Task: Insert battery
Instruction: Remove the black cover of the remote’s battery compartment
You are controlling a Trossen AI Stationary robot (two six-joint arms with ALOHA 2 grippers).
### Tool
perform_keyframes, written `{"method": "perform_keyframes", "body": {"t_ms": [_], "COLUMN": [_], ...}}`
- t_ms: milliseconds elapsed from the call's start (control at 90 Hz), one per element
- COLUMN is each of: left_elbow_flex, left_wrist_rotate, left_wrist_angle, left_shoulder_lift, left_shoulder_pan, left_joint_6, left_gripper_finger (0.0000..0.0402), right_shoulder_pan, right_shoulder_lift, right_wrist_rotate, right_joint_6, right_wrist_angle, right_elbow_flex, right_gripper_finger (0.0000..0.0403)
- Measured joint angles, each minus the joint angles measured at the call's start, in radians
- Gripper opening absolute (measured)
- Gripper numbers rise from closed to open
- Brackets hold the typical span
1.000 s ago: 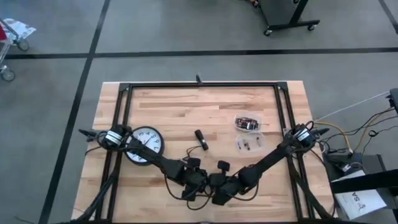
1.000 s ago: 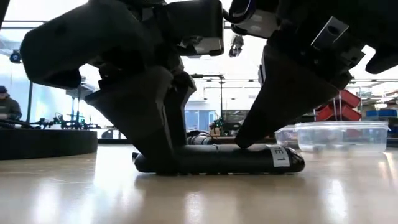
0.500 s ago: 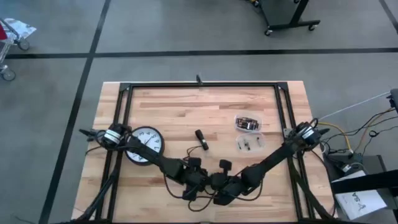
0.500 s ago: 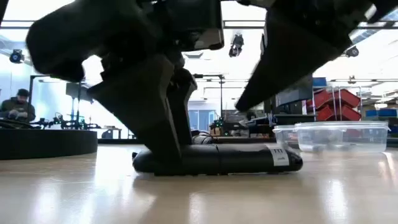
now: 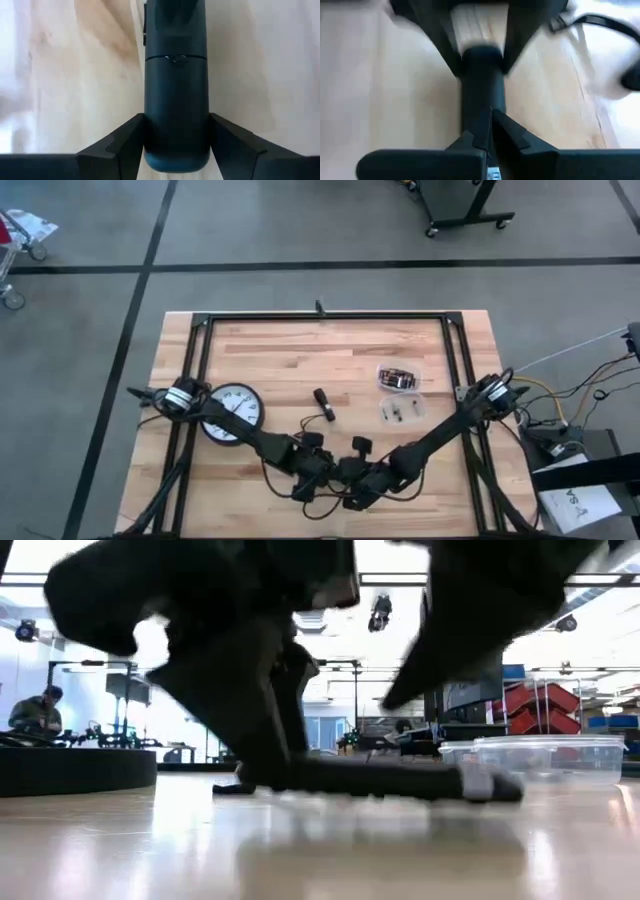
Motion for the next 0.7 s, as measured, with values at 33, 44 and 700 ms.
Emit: {"method": "perform_keyframes", "body": {"t_ms": [33, 44, 700], "left_elbow_flex": [0.000, 0.000, -0.137], "left_wrist_rotate": [0.001, 0.001, 0.016], "left_wrist_angle": [-0.005, -0.006, 0.203], "left_shoulder_lift": [-0.006, -0.008, -0.051], "left_shoulder_pan": [0.000, 0.000, -0.007], "left_joint_6": [0.002, 0.002, -0.037], "left_gripper_finger": [0.0189, 0.0189, 0.0190], "right_shoulder_pan": [0.005, 0.008, 0.035], "right_shoulder_lift": [0.010, 0.012, 0.098], "right_wrist_rotate": [0.017, 0.024, 0.110], "right_joint_6": [0.004, 0.005, 0.090], "right_wrist_angle": [0.024, 0.035, 0.542], "right_elbow_flex": [-0.001, -0.002, -0.222], "right_gripper_finger": [0.0000, 0.0000, 0.0000]}}
